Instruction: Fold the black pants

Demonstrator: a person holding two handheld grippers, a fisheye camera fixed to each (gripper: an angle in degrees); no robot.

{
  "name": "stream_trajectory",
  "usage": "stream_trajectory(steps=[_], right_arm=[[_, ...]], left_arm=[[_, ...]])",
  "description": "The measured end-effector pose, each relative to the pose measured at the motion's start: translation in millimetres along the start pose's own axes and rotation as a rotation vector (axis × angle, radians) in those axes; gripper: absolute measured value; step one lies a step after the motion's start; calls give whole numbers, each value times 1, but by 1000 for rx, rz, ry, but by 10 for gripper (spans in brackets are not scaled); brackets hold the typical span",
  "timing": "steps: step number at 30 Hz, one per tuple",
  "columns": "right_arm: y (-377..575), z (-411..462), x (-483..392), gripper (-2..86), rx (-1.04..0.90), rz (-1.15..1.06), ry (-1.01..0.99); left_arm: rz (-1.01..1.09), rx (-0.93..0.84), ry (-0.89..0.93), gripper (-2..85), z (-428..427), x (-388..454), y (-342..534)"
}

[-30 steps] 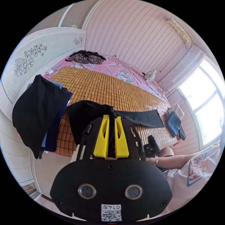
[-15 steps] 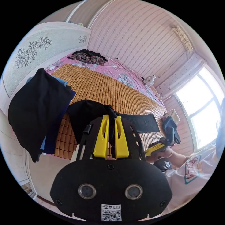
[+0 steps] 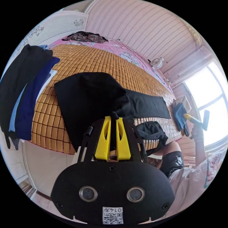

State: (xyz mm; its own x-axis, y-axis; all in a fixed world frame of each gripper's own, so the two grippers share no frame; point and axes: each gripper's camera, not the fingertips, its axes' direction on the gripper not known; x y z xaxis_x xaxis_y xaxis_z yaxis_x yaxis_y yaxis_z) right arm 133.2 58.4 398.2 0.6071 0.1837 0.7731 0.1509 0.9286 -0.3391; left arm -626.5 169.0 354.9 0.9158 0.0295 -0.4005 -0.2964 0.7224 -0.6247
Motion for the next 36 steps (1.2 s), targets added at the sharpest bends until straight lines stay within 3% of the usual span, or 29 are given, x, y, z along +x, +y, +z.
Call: stream_trajectory(steps=[3,6,7,8,11,16,18,20,22,24,27,31,36], right_arm=[[38,57,5,150,-172,88,80],[60,114,-20,166,-340,27,177],[63,122,-26,160,-355,11,182],[64,124,-42,147,-309,-39,308],[59,129,-61,76,-308,-115,305],[56,124,-67,11,-316,-136,238],[49,107,-63,0,-309,-112,189],[38,76,-61,-4,-229,-89,135],[24,28,-63,-4,-104,-90,118],[7,-55,-76,-3,118,-141,135],[4,-137,-100,1,271,-260,230],[6,-129,-80,2,1,-224,198],[48,-16,-28,3,-482,-30,226]], left_arm=[[-40,-9,-23,33,4,-6,-3],[-46,-22,-37,35,10,-4,-8],[-46,-31,-39,36,12,-2,-10],[-47,-34,-38,36,13,-1,-11],[-58,-38,-35,38,16,3,-14],[-3,-80,353,76,8,22,-6],[-3,-34,384,74,-13,27,1],[-25,4,294,64,-32,26,8],[-54,1,12,66,-43,22,12],[-94,15,-138,78,-43,19,13],[-144,-1,-138,101,-34,21,5],[-165,-69,-188,118,-5,34,-20],[-92,-193,-366,109,20,70,-43]])
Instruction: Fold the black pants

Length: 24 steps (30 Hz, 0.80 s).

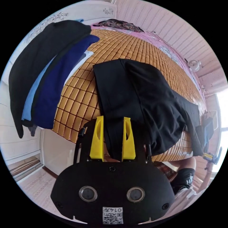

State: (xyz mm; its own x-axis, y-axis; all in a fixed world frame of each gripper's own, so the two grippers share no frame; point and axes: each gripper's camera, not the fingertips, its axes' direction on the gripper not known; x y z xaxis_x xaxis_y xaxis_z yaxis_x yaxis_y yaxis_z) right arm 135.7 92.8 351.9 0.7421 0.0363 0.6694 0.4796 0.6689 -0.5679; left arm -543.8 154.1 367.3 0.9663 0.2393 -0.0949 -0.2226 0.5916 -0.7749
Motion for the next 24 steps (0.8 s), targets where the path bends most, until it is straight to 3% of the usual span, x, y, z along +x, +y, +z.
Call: stream_trajectory(steps=[2,7,14,18,22,24], right_arm=[[-3,15,3,9,-32,26,-31],[-29,-22,22,36,243,101,-28],[-133,2,67,1,430,270,274],[-167,35,98,-8,370,460,382],[-161,28,115,-9,449,490,373],[-163,27,132,-10,389,508,534]], left_arm=[[124,-19,-16,66,-4,19,-3],[244,-88,-305,1,-8,32,-13],[5,-86,-204,-7,-21,2,-30],[44,-101,-261,-7,-25,17,-33],[87,-99,-351,-7,-27,30,-37],[78,-100,-345,-8,-27,30,-38]])
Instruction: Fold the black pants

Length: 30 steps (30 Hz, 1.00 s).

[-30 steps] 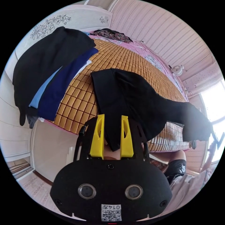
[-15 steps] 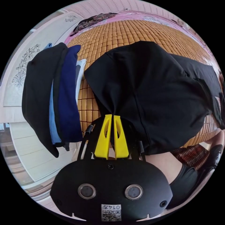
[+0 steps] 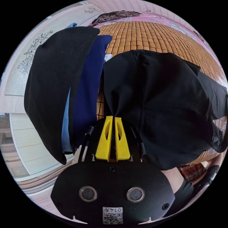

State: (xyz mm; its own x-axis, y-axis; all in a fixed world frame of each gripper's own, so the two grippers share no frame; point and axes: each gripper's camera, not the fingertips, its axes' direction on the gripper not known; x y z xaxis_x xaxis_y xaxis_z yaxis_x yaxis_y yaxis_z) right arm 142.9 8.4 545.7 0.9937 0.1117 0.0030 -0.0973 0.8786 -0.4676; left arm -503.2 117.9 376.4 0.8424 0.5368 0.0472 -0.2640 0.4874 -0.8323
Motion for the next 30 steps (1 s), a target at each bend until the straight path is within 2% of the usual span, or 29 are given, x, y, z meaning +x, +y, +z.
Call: stream_trajectory(steps=[5,12,15,17,19,25,28,30], right_arm=[[-15,19,63,-9,-55,104,88],[-25,14,123,-9,-91,174,-93],[9,-26,161,-7,30,305,-173],[42,-53,183,-3,81,312,-280],[82,-75,201,5,87,306,-343],[191,-95,231,87,-63,365,-583],[207,-88,237,108,-73,433,-652],[215,-75,246,65,-103,493,-741]], left_arm=[[11,-9,16,-7,-4,1,0],[-28,27,113,36,-16,-6,8],[-27,129,161,48,-46,-7,31],[32,232,209,43,-74,3,52],[180,320,245,37,-104,37,77],[666,345,487,64,-125,177,104],[776,343,573,78,-128,230,102],[775,354,608,79,-131,248,98]])
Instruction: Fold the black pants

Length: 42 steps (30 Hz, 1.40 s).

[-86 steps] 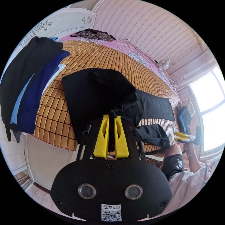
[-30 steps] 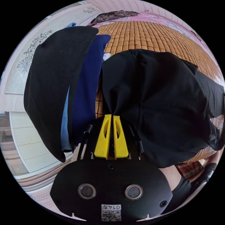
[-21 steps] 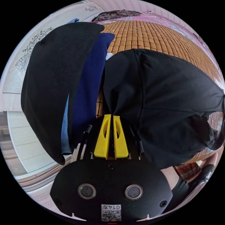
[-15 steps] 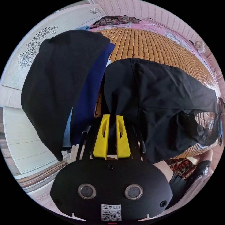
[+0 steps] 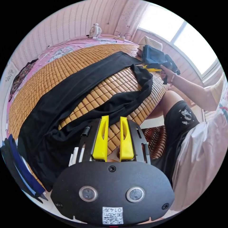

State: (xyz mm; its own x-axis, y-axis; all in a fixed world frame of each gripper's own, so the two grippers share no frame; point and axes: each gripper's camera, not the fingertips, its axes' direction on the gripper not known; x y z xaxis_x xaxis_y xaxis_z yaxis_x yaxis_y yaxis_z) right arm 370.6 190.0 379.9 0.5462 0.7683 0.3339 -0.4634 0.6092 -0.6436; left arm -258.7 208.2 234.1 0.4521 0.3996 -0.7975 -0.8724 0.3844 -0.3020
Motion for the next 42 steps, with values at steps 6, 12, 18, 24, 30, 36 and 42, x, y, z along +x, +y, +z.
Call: stream_trajectory(steps=[6,12,18,24,30,36,42], right_arm=[[34,-81,2,4,146,-89,-171],[103,-215,-50,0,339,-340,-65],[38,-193,-36,6,353,-281,160],[15,-108,-3,29,149,-136,413],[48,-89,31,55,19,-58,422],[53,-65,43,60,-99,-128,569],[46,-68,50,33,-104,-120,536]], left_arm=[[30,94,53,69,-6,29,-15],[15,164,122,54,-30,43,-19],[1,128,34,64,-35,37,-31],[-76,25,14,71,-11,22,-39],[-54,-101,67,77,30,45,-60],[23,-259,-33,52,50,75,-88],[122,-315,-2,5,40,97,-102]])
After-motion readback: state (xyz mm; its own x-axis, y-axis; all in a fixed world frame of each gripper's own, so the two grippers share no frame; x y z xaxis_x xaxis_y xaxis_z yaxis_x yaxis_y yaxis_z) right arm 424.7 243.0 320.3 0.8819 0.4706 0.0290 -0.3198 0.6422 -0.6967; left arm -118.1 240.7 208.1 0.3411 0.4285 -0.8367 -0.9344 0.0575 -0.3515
